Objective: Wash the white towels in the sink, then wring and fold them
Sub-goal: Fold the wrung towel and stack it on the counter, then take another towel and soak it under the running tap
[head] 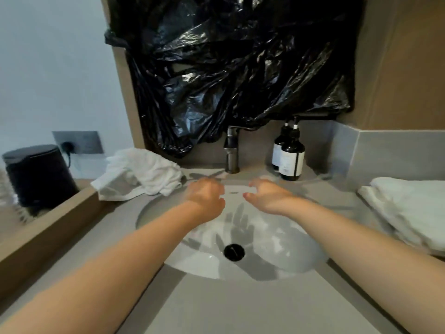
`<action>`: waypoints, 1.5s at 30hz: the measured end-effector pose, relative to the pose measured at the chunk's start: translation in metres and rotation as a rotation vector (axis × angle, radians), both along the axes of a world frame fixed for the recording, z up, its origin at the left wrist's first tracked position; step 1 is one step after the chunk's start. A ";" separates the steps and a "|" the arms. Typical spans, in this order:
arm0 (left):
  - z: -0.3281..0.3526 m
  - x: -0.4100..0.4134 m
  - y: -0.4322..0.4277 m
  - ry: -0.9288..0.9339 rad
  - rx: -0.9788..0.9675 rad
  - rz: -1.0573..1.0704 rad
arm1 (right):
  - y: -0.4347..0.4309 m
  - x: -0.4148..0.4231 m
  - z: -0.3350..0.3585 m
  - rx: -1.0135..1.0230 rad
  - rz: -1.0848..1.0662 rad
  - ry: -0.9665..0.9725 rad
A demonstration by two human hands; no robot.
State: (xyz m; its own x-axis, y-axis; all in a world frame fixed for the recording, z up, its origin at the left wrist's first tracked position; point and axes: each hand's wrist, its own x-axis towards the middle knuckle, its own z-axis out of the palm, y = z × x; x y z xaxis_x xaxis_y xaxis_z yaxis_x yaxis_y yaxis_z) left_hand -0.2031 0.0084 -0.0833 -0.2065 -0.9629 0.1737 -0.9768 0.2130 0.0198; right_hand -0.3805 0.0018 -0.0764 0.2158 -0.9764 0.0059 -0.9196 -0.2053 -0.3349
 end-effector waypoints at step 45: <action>-0.016 0.112 -0.046 0.149 -0.260 0.320 | -0.054 0.041 -0.072 0.378 0.004 -0.204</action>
